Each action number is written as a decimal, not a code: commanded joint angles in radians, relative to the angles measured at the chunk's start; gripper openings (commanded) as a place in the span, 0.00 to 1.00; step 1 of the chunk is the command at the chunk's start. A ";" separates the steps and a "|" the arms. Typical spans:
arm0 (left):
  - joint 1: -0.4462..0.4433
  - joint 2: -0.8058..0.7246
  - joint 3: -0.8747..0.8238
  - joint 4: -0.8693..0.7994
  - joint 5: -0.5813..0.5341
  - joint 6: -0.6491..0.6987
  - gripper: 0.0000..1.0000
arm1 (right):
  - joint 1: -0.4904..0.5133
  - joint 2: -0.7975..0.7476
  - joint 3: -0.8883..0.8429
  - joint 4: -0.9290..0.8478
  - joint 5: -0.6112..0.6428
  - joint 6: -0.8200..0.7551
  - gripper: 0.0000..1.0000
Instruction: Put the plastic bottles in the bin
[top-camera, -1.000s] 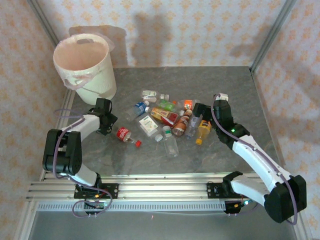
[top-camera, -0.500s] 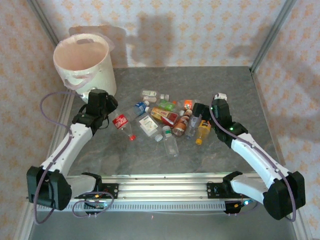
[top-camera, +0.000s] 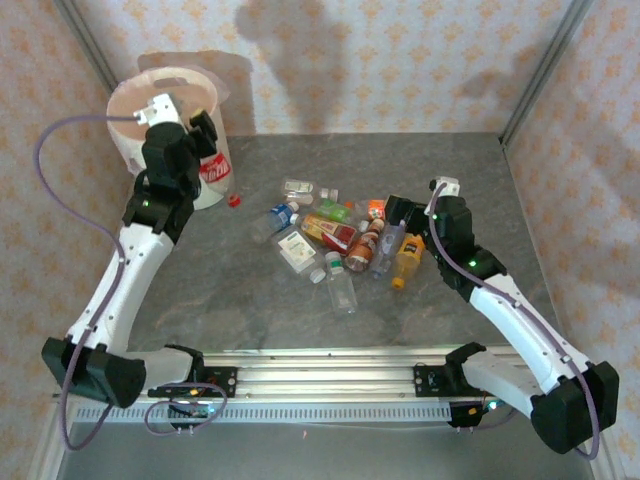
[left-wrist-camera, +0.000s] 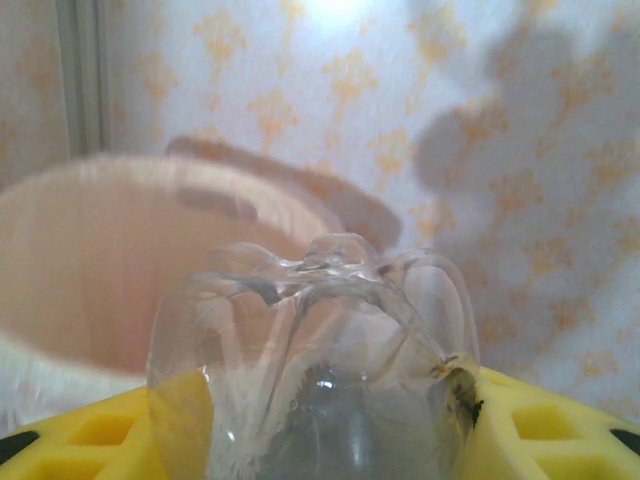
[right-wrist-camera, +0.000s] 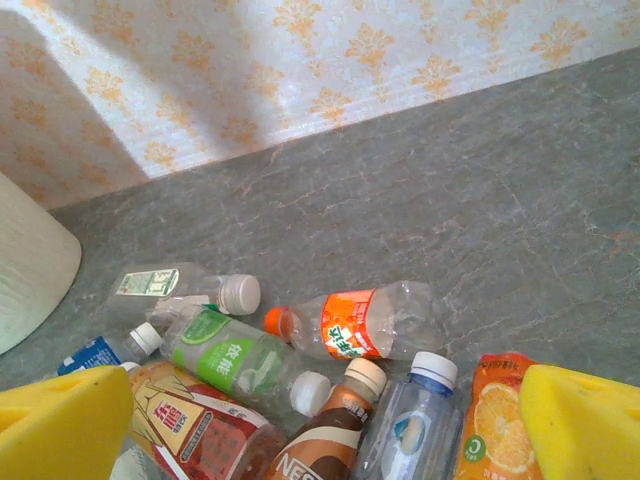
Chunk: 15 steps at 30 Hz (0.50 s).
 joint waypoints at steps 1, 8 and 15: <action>0.013 0.068 0.131 0.084 -0.048 0.113 0.57 | 0.000 -0.013 0.028 0.006 0.006 -0.015 0.99; 0.075 0.213 0.381 0.082 -0.051 0.176 0.57 | 0.000 -0.026 0.013 -0.012 0.012 -0.027 0.99; 0.146 0.372 0.618 0.119 -0.096 0.216 0.58 | -0.001 -0.021 0.012 -0.007 0.012 -0.024 0.99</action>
